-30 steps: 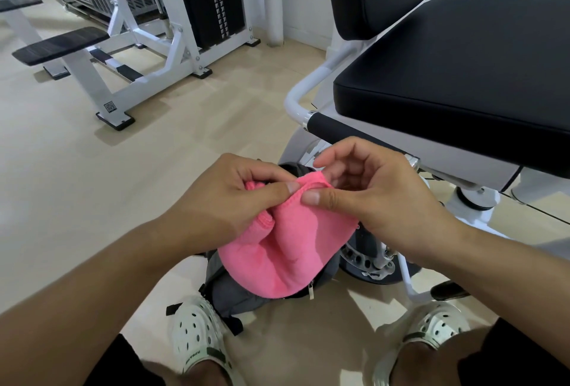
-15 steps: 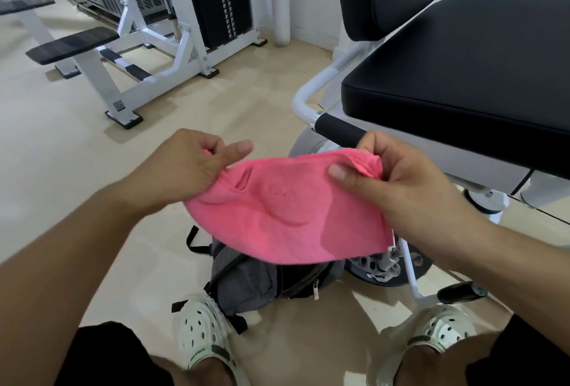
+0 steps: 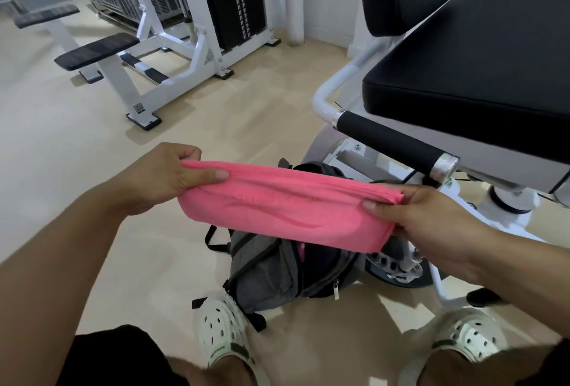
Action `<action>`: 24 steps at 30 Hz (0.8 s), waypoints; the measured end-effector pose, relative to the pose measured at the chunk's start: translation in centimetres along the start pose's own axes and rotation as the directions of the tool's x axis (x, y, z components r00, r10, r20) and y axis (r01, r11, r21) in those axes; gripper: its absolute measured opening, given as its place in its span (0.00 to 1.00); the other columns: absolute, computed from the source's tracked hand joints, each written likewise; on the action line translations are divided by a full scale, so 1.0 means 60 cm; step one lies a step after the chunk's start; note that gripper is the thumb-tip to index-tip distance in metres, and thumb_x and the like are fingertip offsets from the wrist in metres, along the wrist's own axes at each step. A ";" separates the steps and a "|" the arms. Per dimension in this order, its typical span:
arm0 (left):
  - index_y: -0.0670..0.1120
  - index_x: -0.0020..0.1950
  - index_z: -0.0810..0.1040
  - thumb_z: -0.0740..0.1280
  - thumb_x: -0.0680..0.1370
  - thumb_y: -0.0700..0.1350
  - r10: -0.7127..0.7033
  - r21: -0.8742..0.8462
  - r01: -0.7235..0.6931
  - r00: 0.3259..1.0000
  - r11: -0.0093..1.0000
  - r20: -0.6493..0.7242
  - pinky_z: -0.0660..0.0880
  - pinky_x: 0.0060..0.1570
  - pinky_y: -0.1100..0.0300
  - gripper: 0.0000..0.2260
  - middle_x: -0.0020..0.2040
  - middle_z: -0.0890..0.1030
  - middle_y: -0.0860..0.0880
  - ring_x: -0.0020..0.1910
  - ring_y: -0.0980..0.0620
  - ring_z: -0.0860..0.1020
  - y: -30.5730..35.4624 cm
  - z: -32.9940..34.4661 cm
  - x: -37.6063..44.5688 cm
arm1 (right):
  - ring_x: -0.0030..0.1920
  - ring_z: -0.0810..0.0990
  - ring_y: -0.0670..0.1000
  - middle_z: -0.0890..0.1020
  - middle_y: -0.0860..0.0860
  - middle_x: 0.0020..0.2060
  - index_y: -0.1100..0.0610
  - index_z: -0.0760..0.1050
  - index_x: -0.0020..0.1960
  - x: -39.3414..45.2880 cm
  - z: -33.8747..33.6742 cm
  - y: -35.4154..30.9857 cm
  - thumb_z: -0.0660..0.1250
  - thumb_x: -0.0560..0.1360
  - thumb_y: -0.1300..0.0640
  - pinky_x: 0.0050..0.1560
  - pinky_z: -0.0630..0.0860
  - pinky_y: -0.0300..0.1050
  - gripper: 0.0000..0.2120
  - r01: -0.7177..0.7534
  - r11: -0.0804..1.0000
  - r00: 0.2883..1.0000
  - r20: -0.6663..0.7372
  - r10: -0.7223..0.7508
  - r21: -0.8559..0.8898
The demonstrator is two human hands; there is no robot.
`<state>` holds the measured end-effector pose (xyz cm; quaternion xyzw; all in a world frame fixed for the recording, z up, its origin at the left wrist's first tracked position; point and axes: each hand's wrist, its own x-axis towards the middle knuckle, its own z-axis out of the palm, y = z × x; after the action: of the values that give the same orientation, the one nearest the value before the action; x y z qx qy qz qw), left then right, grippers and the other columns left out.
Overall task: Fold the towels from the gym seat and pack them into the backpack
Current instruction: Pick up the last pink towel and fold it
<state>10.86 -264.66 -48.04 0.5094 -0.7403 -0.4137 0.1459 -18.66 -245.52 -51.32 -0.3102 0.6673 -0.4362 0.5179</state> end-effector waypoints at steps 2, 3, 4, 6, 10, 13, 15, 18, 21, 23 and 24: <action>0.47 0.32 0.64 0.80 0.64 0.53 -0.021 -0.025 0.021 1.000 0.999 0.015 0.59 0.27 0.65 0.24 0.27 0.63 0.53 0.26 0.57 0.62 0.000 -0.001 0.004 | 0.58 0.84 0.57 0.88 0.52 0.52 0.55 0.84 0.58 0.004 -0.002 0.001 0.70 0.78 0.58 0.67 0.76 0.59 0.10 -0.048 0.998 0.999 -0.004 0.048 0.051; 0.46 0.34 0.67 0.81 0.64 0.52 -0.042 -0.039 0.043 0.999 0.998 0.024 0.62 0.27 0.64 0.23 0.27 0.67 0.53 0.26 0.57 0.66 0.000 -0.001 0.005 | 0.56 0.85 0.57 0.88 0.53 0.51 0.56 0.83 0.58 0.003 -0.001 0.000 0.69 0.78 0.57 0.66 0.76 0.58 0.10 -0.056 0.995 0.998 -0.017 0.058 0.079; 0.45 0.37 0.71 0.81 0.65 0.51 -0.072 -0.054 0.074 0.997 0.996 0.035 0.67 0.28 0.63 0.20 0.28 0.72 0.52 0.26 0.56 0.71 0.000 0.000 0.005 | 0.54 0.85 0.57 0.88 0.53 0.49 0.56 0.83 0.57 0.003 0.000 -0.001 0.69 0.79 0.57 0.64 0.78 0.57 0.09 -0.057 0.993 0.997 -0.045 0.062 0.105; 0.43 0.46 0.82 0.80 0.68 0.48 -0.134 -0.070 0.139 0.989 0.988 0.069 0.76 0.30 0.62 0.13 0.35 0.84 0.47 0.31 0.55 0.81 0.003 0.005 0.002 | 0.48 0.86 0.54 0.89 0.51 0.45 0.56 0.83 0.55 -0.003 0.005 -0.005 0.67 0.80 0.55 0.55 0.80 0.52 0.08 -0.051 0.992 0.994 -0.090 0.061 0.117; 0.39 0.40 0.85 0.76 0.73 0.53 -0.182 -0.071 0.190 0.977 0.979 0.116 0.74 0.29 0.63 0.16 0.34 0.83 0.42 0.29 0.53 0.77 0.015 0.024 -0.006 | 0.43 0.86 0.52 0.88 0.47 0.38 0.53 0.82 0.51 -0.010 0.016 -0.011 0.66 0.81 0.50 0.49 0.80 0.51 0.08 -0.055 0.995 0.988 -0.140 0.066 0.080; 0.41 0.36 0.83 0.72 0.75 0.58 -0.179 -0.068 0.188 0.977 0.980 0.114 0.67 0.30 0.61 0.20 0.30 0.76 0.46 0.28 0.51 0.71 0.037 0.041 -0.014 | 0.41 0.85 0.49 0.88 0.44 0.36 0.52 0.82 0.50 -0.012 0.022 -0.016 0.66 0.81 0.48 0.43 0.77 0.47 0.10 -0.069 0.996 0.981 -0.178 0.077 0.049; 0.41 0.37 0.83 0.70 0.76 0.61 -0.164 -0.049 0.172 0.978 0.984 0.127 0.67 0.35 0.58 0.23 0.31 0.76 0.44 0.31 0.49 0.71 0.053 0.057 -0.023 | 0.42 0.85 0.51 0.88 0.46 0.39 0.52 0.82 0.49 -0.011 0.028 -0.016 0.65 0.81 0.46 0.43 0.75 0.47 0.12 -0.087 0.996 0.975 -0.202 0.087 0.012; 0.39 0.42 0.82 0.72 0.75 0.60 -0.144 -0.128 0.164 0.978 0.978 0.148 0.70 0.34 0.59 0.22 0.33 0.80 0.45 0.31 0.51 0.75 0.077 0.085 -0.036 | 0.44 0.83 0.55 0.86 0.52 0.45 0.54 0.82 0.50 -0.011 0.039 -0.015 0.63 0.81 0.43 0.43 0.72 0.48 0.16 -0.101 0.994 0.972 -0.218 0.091 -0.035; 0.40 0.50 0.82 0.75 0.76 0.48 -0.127 -0.252 0.187 0.963 0.949 0.237 0.77 0.30 0.59 0.12 0.38 0.84 0.44 0.34 0.53 0.81 0.098 0.111 -0.048 | 0.39 0.84 0.55 0.86 0.52 0.41 0.55 0.83 0.49 -0.015 0.052 -0.017 0.62 0.82 0.44 0.38 0.74 0.46 0.17 -0.083 0.995 0.980 -0.186 0.071 -0.057; 0.38 0.55 0.80 0.72 0.78 0.40 -0.137 -0.336 0.234 0.948 0.912 0.289 0.81 0.31 0.57 0.09 0.42 0.84 0.40 0.36 0.49 0.82 0.106 0.130 -0.056 | 0.33 0.83 0.50 0.85 0.50 0.36 0.54 0.83 0.47 -0.020 0.059 -0.016 0.62 0.83 0.46 0.31 0.76 0.44 0.16 -0.045 0.998 0.990 -0.134 0.039 -0.041; 0.38 0.55 0.79 0.71 0.78 0.38 -0.137 -0.376 0.251 0.942 0.892 0.306 0.81 0.31 0.58 0.07 0.42 0.83 0.40 0.35 0.50 0.83 0.110 0.141 -0.061 | 0.32 0.83 0.49 0.86 0.49 0.35 0.53 0.84 0.47 -0.022 0.063 -0.016 0.62 0.83 0.47 0.31 0.77 0.43 0.16 -0.025 0.999 0.995 -0.093 0.022 -0.029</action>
<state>2.86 -256.61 -47.46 0.4779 -0.5947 -0.6380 0.1043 -14.73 -245.78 -50.23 -0.2896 0.7007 -0.4336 0.4869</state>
